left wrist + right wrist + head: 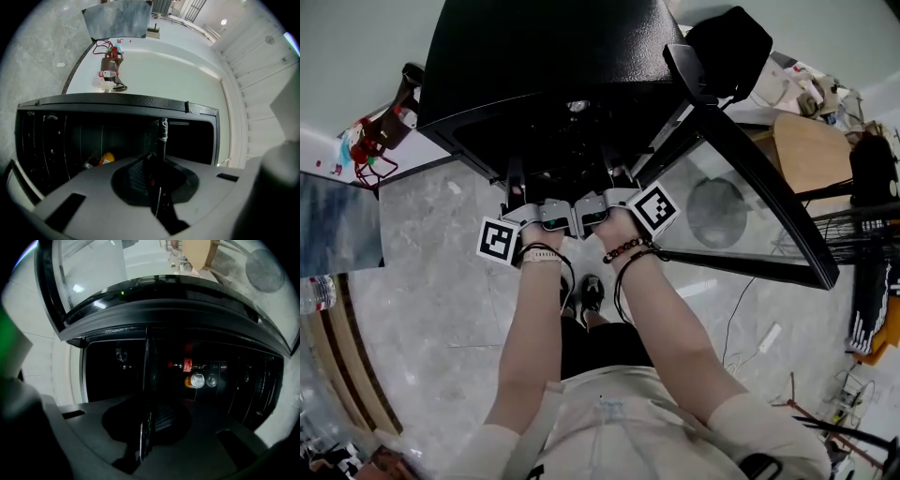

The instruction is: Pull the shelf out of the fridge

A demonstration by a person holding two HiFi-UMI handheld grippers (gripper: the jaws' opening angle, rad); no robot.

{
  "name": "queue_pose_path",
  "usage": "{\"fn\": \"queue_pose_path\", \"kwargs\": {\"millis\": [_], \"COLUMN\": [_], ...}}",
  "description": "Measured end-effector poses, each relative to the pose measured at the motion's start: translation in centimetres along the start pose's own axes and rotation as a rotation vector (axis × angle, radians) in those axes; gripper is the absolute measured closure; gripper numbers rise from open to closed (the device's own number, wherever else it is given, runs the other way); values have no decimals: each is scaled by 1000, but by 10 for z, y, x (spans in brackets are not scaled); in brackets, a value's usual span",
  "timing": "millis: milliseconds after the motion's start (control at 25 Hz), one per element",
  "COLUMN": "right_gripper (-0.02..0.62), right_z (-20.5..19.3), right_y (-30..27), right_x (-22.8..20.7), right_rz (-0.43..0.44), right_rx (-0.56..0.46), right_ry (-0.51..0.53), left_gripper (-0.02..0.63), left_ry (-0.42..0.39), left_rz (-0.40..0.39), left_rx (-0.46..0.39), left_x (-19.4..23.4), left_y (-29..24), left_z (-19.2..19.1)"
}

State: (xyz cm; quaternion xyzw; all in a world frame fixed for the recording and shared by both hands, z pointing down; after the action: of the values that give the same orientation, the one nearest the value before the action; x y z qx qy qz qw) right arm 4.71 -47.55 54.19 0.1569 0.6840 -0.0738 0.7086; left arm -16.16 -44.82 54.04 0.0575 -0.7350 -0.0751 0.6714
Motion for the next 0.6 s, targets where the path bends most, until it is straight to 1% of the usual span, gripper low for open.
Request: {"fn": "queue_pose_path", "kwargs": {"millis": [120, 240, 360, 600], "right_gripper": [563, 563, 563, 563], "right_z": [-1, -1, 0, -2], "right_y": [0, 0, 0, 0], "right_x": [2, 6, 11, 16], "right_rz": [-7, -5, 7, -11], "right_rx": [-3, -8, -16, -29], "right_ry": [-5, -5, -1, 4], "left_gripper": [581, 581, 581, 581], "left_ry": [-12, -29, -9, 9], "left_rz": [-8, -41, -51, -41], "left_rx": [3, 10, 14, 26], "left_x": [-4, -11, -12, -16], "left_y": [0, -2, -3, -3], "left_z": [0, 1, 1, 2]}}
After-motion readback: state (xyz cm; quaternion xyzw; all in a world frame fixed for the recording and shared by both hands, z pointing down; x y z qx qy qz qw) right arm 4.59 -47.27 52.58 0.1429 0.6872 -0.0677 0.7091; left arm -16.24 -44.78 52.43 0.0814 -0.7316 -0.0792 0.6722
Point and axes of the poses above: the fingertips, and each gripper's own axes: y backward along the fingers, x to its left, z out of its top, the point moved 6 cm from there along y, backward along the fingers, and after that the axes turned 6 degrees about -y, right-handed, at the moved point
